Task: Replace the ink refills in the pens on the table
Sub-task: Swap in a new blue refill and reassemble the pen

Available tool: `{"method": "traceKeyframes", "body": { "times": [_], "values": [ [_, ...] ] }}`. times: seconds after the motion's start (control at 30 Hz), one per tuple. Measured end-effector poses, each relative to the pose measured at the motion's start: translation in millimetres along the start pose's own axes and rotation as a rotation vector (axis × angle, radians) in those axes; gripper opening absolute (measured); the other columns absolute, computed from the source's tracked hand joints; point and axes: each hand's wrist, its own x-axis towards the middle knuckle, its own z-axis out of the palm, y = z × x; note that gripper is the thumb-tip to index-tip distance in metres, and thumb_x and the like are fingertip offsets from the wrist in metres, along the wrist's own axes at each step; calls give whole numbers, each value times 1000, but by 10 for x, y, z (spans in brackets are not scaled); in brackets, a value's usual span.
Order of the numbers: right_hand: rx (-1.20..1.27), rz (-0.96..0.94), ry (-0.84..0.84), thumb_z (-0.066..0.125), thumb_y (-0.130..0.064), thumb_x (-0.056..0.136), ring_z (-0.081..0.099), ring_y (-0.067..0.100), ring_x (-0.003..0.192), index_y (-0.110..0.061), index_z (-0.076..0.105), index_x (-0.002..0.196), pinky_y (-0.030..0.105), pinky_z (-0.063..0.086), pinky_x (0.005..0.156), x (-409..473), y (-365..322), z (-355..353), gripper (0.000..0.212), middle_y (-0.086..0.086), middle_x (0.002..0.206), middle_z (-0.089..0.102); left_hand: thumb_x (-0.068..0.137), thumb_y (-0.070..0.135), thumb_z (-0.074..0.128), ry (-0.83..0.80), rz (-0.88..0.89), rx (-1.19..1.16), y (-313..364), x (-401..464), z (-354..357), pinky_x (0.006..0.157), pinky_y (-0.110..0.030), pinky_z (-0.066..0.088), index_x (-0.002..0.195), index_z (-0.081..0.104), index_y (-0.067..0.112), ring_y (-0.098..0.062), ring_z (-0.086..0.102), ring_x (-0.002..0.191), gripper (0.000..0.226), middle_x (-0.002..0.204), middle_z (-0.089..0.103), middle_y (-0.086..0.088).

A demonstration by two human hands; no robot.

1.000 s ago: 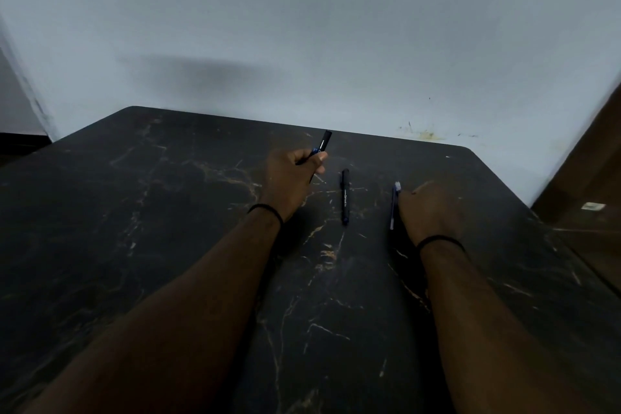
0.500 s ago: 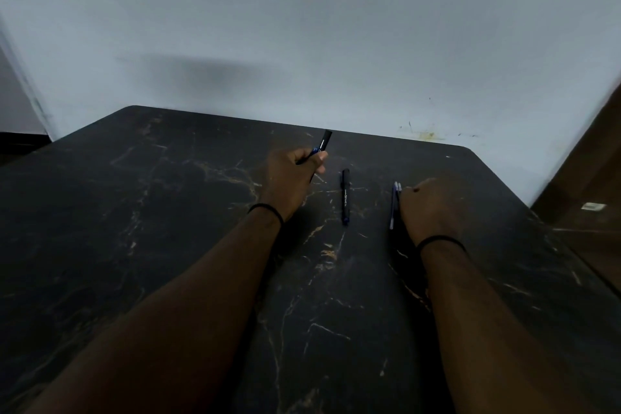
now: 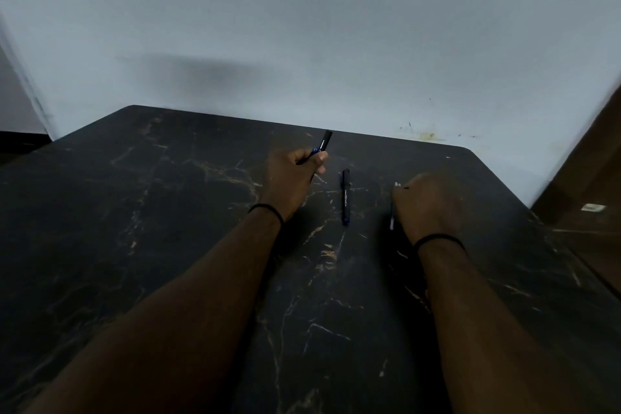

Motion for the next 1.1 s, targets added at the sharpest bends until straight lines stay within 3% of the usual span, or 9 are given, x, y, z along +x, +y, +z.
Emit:
{"method": "traceKeyframes", "body": {
  "times": [0.17,0.3,0.47,0.63,0.73,0.87,0.97,1.03,1.1],
  "values": [
    [-82,44,-9,58,-32,93,63,39,106,-10,67,107,40,49,86,-75,-70,19,28,17,115,66,93,25,67,2,3,0,9,-6,-4,65,-22,47,81,73,-2,-21,58,70,30,85,70,-29],
    [-109,45,-45,56,-27,95,63,39,107,-6,68,108,43,53,91,-78,-57,12,27,18,116,66,92,26,68,2,-2,2,-4,-3,-10,61,-15,47,82,74,-1,-21,59,70,29,85,71,-29],
    [-86,58,-62,57,-24,93,63,42,104,-2,69,105,47,54,90,-79,-48,2,28,22,112,67,92,26,68,5,-1,-4,3,3,-7,66,-24,48,80,73,-1,-21,56,67,30,84,69,-31],
    [-52,21,-34,54,-31,97,63,43,105,-4,67,106,47,53,91,-121,-90,1,31,22,113,67,92,27,68,10,10,12,-19,11,-7,56,-11,48,78,74,2,-20,58,65,29,81,72,-24],
    [-140,-22,-59,59,-33,94,65,39,102,-8,69,101,39,54,85,-148,-160,4,28,17,109,68,92,28,68,7,18,21,-23,13,-2,57,-22,48,77,74,4,-18,51,58,29,78,69,-27],
    [-250,-88,-166,60,-30,87,67,32,95,-14,69,91,30,45,71,-196,-276,32,19,11,103,70,91,29,68,6,25,28,-26,13,1,57,-25,46,77,73,4,-16,47,56,29,78,66,-31],
    [-236,-120,-217,57,-34,86,67,31,93,-14,65,85,30,47,71,-223,-338,43,22,10,100,70,91,28,69,10,34,36,-28,12,8,61,-29,47,77,74,3,-18,51,59,29,79,68,-31],
    [-143,-110,-174,54,-37,87,65,32,87,-11,66,89,32,51,72,-228,-392,37,29,11,97,69,91,26,69,15,29,28,-25,16,8,61,-28,47,78,74,2,-18,54,61,28,79,69,-29],
    [13,-81,-32,53,-35,88,60,25,67,-11,57,87,28,42,57,-234,-448,23,24,8,82,65,90,25,70,17,32,36,-22,21,8,61,-25,47,78,74,4,-17,55,62,25,78,71,-26]
  ]
}}
